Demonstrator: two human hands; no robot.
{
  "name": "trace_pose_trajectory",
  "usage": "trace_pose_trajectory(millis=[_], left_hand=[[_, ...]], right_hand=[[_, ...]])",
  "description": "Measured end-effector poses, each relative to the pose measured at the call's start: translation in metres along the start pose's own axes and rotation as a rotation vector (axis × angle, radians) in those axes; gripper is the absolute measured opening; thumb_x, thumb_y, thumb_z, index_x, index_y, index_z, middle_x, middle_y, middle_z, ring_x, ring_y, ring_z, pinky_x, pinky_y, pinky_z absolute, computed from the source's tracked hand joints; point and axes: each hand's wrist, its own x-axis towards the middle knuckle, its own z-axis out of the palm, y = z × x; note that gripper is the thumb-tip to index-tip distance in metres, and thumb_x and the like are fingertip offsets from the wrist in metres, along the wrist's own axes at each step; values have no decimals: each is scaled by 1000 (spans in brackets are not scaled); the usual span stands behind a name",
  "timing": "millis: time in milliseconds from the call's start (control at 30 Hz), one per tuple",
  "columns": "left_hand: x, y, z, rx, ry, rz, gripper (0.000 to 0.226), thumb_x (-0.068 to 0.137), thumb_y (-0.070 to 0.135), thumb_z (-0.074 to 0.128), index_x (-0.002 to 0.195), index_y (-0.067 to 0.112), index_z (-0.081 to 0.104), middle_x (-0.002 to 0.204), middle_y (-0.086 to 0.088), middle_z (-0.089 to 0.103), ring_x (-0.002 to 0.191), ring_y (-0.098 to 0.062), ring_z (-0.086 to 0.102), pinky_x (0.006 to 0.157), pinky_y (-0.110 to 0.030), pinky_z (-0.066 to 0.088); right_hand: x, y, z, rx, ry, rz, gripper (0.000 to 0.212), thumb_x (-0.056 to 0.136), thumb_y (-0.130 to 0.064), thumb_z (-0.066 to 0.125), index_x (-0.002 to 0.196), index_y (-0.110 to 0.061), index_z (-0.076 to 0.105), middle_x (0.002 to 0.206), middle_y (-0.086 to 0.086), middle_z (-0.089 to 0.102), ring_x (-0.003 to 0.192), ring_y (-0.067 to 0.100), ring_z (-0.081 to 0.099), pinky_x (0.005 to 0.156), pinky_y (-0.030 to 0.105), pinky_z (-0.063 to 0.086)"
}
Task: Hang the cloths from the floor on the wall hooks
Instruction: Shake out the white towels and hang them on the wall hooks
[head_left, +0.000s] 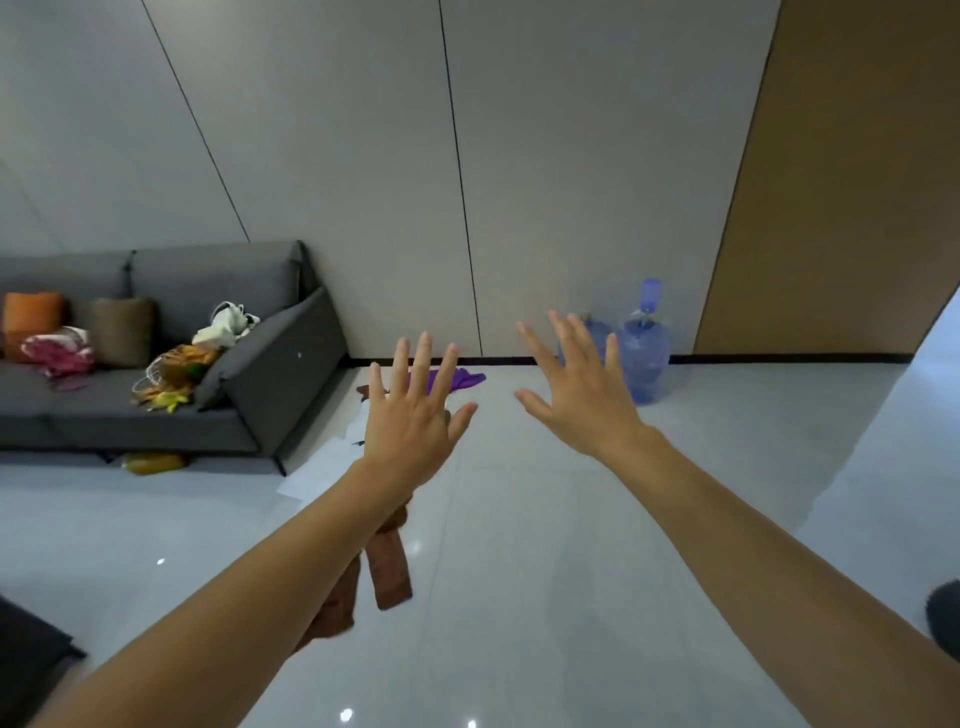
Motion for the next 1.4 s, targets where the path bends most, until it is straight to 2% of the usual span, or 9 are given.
trace_pose_trajectory(millis=[100,267,367,667,833,933,1067,1233,1400], left_hand=[[29,-5,22,-8,-28,-80,76,92,65,2,155,23,12,162,-11,9,148,-34,7,115,-56,11],[72,-29,66,-39,-123,-173,83,84,69,-14,154,28,1,163,-6,-3,149,-30,-5,117,-55,1],[87,-51,101,-4,-159,-211,79,85,66,-5,154,28,1,163,-7,-2,149,-30,-4,117,-58,6],[170,-174,205,1,-236,-362,77,89,65,-4,154,26,1,163,-7,-1,149,-32,-3,117,-58,7],[211,-238,237,8,-253,-438,74,93,63,6,153,23,20,160,-10,17,147,-35,14,113,-62,20],[227,-267,256,7,-277,-463,77,88,63,1,155,25,5,162,-8,2,149,-33,0,116,-58,8],[244,-304,287,53,-303,-551,80,87,64,-1,155,23,10,162,-9,7,148,-33,6,114,-58,14],[269,-342,327,92,-373,-660,80,86,64,-4,155,24,4,162,-9,2,149,-33,3,115,-57,11],[297,-372,381,139,-435,-837,77,90,63,8,153,22,22,160,-11,18,146,-36,17,113,-59,17]], right_hand=[[39,16,26,17,-47,-45,73,97,-58,34,153,-37,-9,163,5,-8,150,25,-9,116,59,-2],[110,16,84,33,-138,-126,73,97,-59,33,153,-36,-8,163,6,-8,150,26,-8,116,58,-2],[150,5,120,28,-155,-172,74,97,-60,33,153,-37,-8,163,5,-6,150,26,-7,116,58,0],[319,-73,223,41,-206,-336,74,96,-60,37,154,-36,-2,164,4,-1,150,27,-4,116,57,1],[403,-119,256,44,-203,-414,74,96,-61,36,154,-37,-2,164,4,-2,150,27,-5,116,58,0],[440,-139,282,65,-210,-456,75,95,-62,37,153,-38,-4,164,4,0,150,27,-4,116,59,3],[487,-165,322,84,-229,-524,76,94,-64,35,153,-39,-5,164,4,0,150,28,-2,116,59,4],[548,-198,382,157,-253,-669,76,95,-63,37,153,-38,-4,164,6,2,150,29,1,116,60,6],[619,-233,450,200,-325,-854,74,96,-61,34,153,-38,-6,164,6,-4,150,28,-4,115,62,6]])
